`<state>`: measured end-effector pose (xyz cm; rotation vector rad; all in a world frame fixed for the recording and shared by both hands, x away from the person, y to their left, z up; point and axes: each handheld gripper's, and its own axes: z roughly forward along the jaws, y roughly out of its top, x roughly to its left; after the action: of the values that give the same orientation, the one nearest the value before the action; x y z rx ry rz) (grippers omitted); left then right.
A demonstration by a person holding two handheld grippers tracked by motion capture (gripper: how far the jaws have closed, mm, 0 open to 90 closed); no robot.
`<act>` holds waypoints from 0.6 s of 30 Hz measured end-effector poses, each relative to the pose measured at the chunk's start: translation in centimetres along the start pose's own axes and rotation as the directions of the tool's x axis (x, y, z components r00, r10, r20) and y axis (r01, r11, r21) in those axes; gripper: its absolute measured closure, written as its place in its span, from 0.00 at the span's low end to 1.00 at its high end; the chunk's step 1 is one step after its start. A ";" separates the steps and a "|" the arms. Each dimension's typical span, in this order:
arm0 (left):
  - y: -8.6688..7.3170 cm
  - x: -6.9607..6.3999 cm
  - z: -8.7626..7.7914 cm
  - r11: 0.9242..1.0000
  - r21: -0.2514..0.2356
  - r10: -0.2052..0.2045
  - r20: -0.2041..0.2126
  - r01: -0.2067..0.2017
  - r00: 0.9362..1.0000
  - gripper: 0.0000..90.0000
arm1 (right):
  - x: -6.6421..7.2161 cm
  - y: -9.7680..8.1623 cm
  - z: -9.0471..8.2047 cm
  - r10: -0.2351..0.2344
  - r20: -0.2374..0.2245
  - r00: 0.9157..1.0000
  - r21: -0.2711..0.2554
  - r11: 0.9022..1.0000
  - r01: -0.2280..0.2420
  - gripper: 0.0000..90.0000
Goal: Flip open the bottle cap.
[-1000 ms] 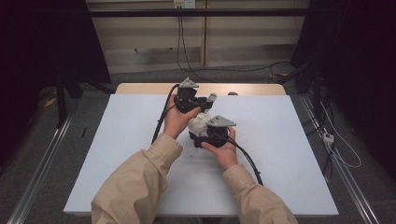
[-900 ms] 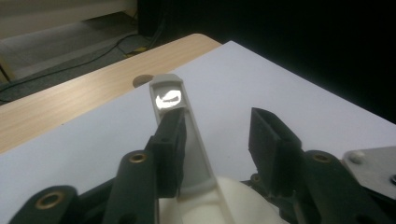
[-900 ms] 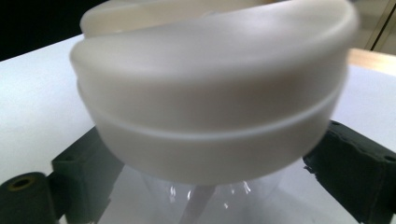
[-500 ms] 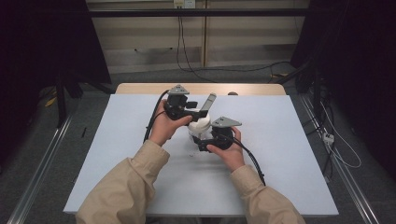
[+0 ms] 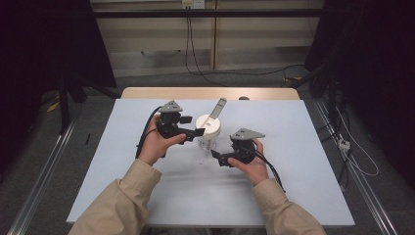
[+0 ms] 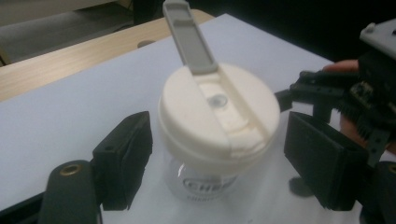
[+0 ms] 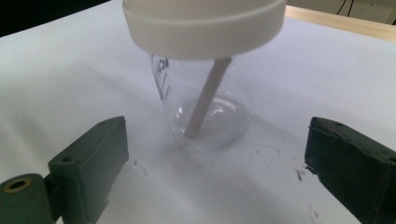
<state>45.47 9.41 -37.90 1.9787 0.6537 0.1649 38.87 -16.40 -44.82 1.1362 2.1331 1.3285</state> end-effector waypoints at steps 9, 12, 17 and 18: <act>-2.5 0.3 -1.7 1.000 -0.001 -0.012 -0.010 0.012 1.000 0.20 | -0.5 -1.0 -1.8 -0.005 -0.003 1.000 0.022 1.000 0.005 0.06; -3.4 0.4 -2.3 1.000 0.004 -0.021 -0.014 0.021 1.000 0.19 | -0.6 -1.4 -2.4 -0.010 -0.002 1.000 0.025 1.000 0.010 0.07; -4.6 0.2 -3.0 1.000 0.024 -0.011 -0.027 0.012 1.000 0.17 | -0.8 -2.0 -3.3 -0.015 -0.002 1.000 0.028 0.999 0.015 0.07; -4.9 0.2 -3.2 0.999 0.031 -0.008 -0.027 0.009 1.000 0.15 | -0.8 -2.1 -3.6 -0.012 0.000 1.000 0.029 1.000 0.012 0.07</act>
<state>42.58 13.68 -40.59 2.0068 0.6852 0.1769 36.03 -19.53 -45.07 1.1334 2.1622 1.2957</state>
